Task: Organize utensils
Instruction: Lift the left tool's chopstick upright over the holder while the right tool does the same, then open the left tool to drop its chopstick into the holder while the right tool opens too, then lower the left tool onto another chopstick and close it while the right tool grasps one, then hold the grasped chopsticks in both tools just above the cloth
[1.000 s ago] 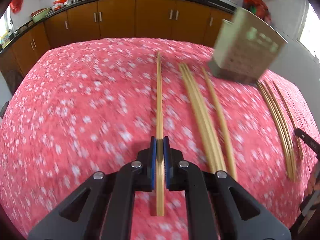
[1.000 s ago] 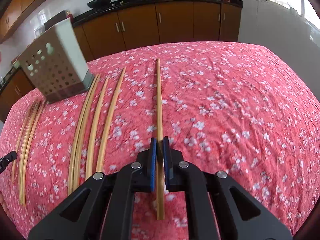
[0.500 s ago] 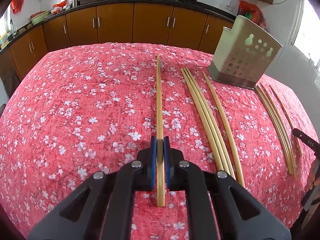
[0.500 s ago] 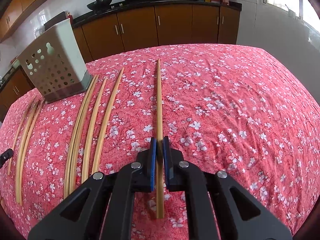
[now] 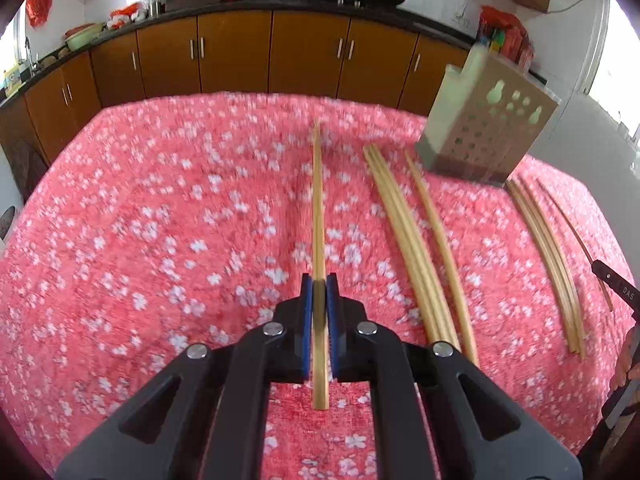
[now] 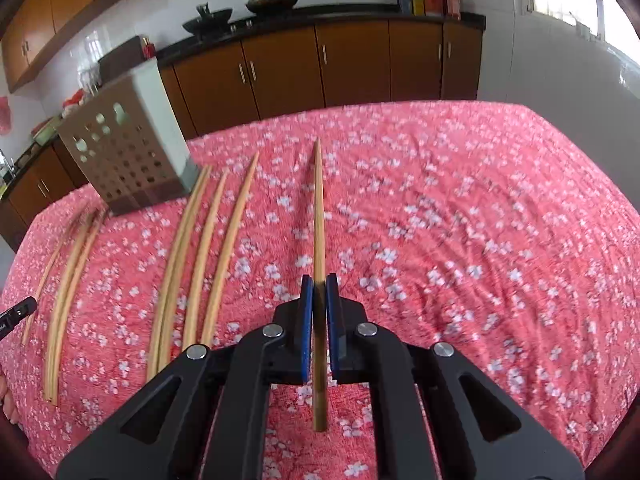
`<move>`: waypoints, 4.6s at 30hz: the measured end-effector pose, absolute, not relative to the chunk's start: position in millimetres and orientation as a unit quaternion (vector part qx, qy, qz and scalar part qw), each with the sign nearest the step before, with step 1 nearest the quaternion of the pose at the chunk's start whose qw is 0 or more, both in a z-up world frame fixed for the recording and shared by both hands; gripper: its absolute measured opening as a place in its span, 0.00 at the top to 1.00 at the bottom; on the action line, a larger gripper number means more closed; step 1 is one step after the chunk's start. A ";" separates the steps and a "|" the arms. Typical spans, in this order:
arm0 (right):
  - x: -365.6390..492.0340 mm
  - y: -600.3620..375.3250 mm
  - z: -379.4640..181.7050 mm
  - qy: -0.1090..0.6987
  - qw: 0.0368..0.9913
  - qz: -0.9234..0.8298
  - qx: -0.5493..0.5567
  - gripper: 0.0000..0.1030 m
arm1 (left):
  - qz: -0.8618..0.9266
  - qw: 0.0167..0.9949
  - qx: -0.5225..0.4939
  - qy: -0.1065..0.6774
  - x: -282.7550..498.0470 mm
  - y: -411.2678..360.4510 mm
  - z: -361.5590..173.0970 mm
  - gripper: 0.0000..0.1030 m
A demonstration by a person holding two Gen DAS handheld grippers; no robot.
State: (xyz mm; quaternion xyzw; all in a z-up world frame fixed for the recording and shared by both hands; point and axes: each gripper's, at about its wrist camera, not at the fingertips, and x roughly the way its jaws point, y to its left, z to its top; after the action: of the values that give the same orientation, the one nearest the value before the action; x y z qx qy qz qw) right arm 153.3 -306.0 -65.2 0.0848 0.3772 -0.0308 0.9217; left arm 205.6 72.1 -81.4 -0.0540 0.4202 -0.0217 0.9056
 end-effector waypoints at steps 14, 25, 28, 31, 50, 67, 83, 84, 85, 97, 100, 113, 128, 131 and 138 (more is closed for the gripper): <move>133.5 -315.1 18.9 0.239 0.967 -0.032 0.078 0.93 | -0.013 0.959 -0.074 0.275 183.1 87.7 24.3 0.92; 159.7 -303.2 100.2 0.149 0.986 -0.006 0.072 0.93 | -0.005 0.980 -0.053 0.193 205.5 85.6 104.1 0.92; 160.9 -295.7 125.0 0.113 0.990 0.007 0.080 0.93 | -0.013 0.984 -0.054 0.170 208.3 77.2 128.6 0.92; 161.9 -287.7 150.3 0.073 0.991 0.031 0.105 0.93 | -0.030 0.988 -0.061 0.141 214.4 62.7 157.5 0.92; 213.5 -236.1 101.8 0.139 0.982 0.084 0.092 0.93 | -0.113 0.977 -0.058 0.170 277.2 -18.4 124.2 0.92; 169.0 -263.7 111.5 0.130 0.985 0.058 0.100 0.60 | -0.075 0.980 -0.084 0.166 235.2 13.3 126.6 0.65; 161.3 -270.0 -72.1 0.418 0.902 0.053 0.096 0.83 | 0.005 0.929 -0.088 0.359 186.3 80.8 -35.9 0.63; 159.3 -267.2 -75.3 0.420 0.901 0.054 0.092 0.83 | -0.002 0.925 -0.090 0.368 183.5 78.5 -44.0 0.63; 159.9 -265.3 -76.0 0.422 0.901 0.055 0.090 0.83 | -0.006 0.923 -0.091 0.373 181.4 75.9 -48.9 0.63; 162.6 -255.4 -91.2 0.428 0.902 0.025 0.039 0.92 | -0.070 0.905 -0.088 0.411 187.4 39.6 -74.3 0.66; 163.7 -269.4 -91.5 0.429 0.902 0.001 0.051 0.92 | -0.075 0.899 -0.084 0.422 192.7 32.4 -81.2 0.73; 161.0 -275.6 -90.6 0.428 0.902 0.005 0.056 0.92 | -0.067 0.896 -0.037 0.438 198.6 18.9 -96.5 0.83; 170.1 -293.9 -92.1 0.421 0.904 -0.017 0.070 0.92 | -0.011 0.898 -0.054 0.437 229.9 58.9 -104.1 0.91; 170.4 -296.3 -92.8 0.421 0.904 -0.015 0.076 0.92 | -0.015 0.901 -0.059 0.430 228.2 63.3 -105.4 0.90; 169.0 -299.1 -93.3 0.421 0.904 -0.016 0.074 0.92 | -0.021 0.901 -0.078 0.427 222.5 71.4 -104.6 0.90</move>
State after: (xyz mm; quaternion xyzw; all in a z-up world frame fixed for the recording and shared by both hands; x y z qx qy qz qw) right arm 169.0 -299.1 -93.3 0.0737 0.4210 -0.0161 0.9039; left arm 222.5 71.4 -104.6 -0.0778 0.4272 -0.0212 0.9006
